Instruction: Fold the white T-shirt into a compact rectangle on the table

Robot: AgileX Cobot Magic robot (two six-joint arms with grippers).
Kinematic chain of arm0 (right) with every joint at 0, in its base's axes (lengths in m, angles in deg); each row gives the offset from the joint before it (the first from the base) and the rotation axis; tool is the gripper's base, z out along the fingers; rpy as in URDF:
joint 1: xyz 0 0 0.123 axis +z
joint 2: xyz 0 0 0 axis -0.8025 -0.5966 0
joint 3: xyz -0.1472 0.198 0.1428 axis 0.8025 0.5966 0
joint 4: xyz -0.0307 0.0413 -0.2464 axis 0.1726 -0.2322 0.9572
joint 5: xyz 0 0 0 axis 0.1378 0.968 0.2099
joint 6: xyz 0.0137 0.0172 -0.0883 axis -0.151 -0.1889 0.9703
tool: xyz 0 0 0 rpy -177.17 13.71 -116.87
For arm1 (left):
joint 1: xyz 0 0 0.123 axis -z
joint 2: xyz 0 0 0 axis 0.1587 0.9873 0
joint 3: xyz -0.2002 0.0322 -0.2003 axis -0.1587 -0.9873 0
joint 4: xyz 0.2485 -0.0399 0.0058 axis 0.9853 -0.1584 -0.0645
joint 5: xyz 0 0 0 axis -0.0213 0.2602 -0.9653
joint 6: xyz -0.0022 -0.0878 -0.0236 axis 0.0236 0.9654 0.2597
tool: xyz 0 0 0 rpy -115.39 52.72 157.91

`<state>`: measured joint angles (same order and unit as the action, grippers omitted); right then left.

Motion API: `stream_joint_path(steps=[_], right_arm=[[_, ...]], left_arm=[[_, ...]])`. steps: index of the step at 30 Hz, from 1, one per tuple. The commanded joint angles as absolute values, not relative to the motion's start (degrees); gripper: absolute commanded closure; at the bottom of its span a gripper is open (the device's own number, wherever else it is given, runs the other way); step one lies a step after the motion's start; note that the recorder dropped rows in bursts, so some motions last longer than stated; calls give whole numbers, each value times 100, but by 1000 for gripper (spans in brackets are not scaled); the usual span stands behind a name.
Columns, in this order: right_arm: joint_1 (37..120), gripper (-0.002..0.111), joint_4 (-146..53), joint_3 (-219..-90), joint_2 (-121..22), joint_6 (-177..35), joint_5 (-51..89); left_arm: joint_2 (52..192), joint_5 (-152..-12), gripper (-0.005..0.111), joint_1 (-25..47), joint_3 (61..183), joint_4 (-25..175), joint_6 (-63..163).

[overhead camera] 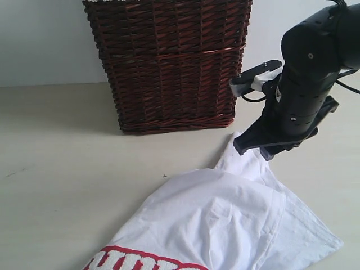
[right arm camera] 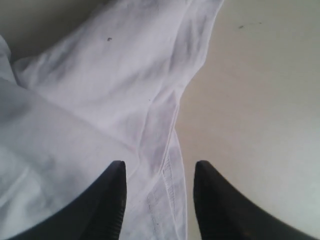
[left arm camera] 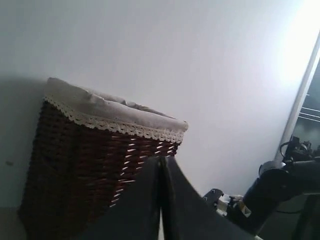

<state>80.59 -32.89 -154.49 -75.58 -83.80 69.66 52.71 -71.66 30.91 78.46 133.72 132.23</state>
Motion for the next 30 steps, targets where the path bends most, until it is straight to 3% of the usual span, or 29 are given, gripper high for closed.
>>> stream_joint_path(steps=[1,4,6,12,14,16,20,30], right_arm=[[8035,65,-3303,-15462,-7371,-8220,6924],[8035,65,-3303,-15581,-7342,-8165,7081],[8035,65,-3303,-15762,-7342,-7968,7426],[8035,65,-3250,-16077,-7244,-7753,7851],[8027,65,-3270,-16044,-7268,-7742,7737],[7987,65,-3333,-15995,-7404,-7718,7705],[7780,65,-3623,-15830,-7936,-7506,7707],[7187,69,-4499,-15680,-8874,-7075,6411]], left_arm=[[5390,-7720,107,3082,7794,13273,13367],[6088,-7753,105,3082,7914,13273,13419],[6975,-7821,94,3082,7971,13354,13373],[10209,-7840,35,3082,7968,13269,13535],[11350,-7883,34,3082,7994,13269,13630],[12255,-8158,40,3082,8053,13269,13720],[13407,-9494,45,3082,8270,13280,13659],[12920,-9337,45,3082,8565,13308,13392]])
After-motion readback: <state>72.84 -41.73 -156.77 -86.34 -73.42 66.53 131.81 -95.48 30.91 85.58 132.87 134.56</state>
